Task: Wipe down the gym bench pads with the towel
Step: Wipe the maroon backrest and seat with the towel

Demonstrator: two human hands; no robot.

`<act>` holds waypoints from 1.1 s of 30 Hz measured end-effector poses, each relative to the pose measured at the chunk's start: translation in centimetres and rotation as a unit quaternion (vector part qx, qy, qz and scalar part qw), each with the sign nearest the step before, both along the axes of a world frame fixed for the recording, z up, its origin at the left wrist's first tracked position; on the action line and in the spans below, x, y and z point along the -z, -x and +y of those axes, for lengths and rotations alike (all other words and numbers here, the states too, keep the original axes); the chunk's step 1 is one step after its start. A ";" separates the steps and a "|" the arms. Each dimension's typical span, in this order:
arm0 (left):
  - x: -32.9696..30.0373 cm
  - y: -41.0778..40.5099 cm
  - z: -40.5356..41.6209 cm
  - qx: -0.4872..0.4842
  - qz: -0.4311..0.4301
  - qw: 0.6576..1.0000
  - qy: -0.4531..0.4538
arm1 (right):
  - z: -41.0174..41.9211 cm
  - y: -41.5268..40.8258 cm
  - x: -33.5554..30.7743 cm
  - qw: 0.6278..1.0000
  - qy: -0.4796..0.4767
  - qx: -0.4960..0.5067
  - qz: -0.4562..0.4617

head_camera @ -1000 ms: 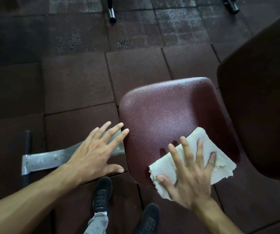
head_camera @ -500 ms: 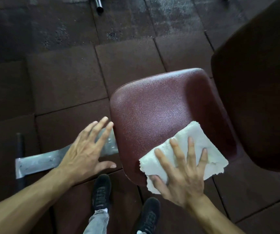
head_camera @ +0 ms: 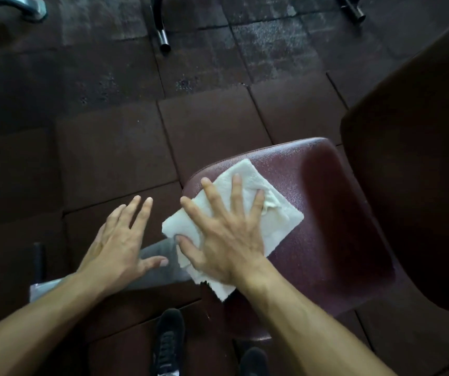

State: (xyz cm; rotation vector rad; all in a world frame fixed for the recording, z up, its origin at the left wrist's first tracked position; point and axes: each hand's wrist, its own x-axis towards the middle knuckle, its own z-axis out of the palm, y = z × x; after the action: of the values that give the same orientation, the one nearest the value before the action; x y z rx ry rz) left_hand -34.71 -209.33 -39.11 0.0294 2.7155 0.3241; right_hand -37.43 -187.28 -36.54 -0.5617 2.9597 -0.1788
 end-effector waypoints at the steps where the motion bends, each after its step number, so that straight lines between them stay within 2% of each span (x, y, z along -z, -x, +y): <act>1: -0.2 0.4 0.3 0.010 0.008 1.000 -0.007 | 0.1 1.1 0.0 1.000 0.002 0.008 -0.002; 9: -3.3 4.1 6.2 0.041 0.091 0.989 -0.108 | 3.8 7.9 0.0 0.994 0.000 0.109 -0.010; 16: -4.5 4.8 11.2 0.102 0.019 0.994 -0.036 | 9.5 8.9 -0.5 0.983 0.000 0.185 -0.021; 22: -4.6 4.5 10.9 0.112 0.005 0.994 -0.015 | 11.6 7.9 -0.4 0.971 0.037 0.234 -0.022; 28: -4.8 4.8 10.6 0.106 -0.004 0.993 -0.043 | 12.7 3.7 -0.4 0.967 0.039 0.252 0.003; 33: -4.3 3.5 11.6 0.079 0.029 0.994 -0.072 | 12.0 -1.6 -0.9 0.965 0.015 0.259 -0.025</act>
State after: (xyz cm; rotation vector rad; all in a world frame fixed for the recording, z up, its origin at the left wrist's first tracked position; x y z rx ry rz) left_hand -38.19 -197.75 -34.78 0.2964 2.7205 0.4770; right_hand -35.86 -175.29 -35.66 0.2268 2.9875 -0.2791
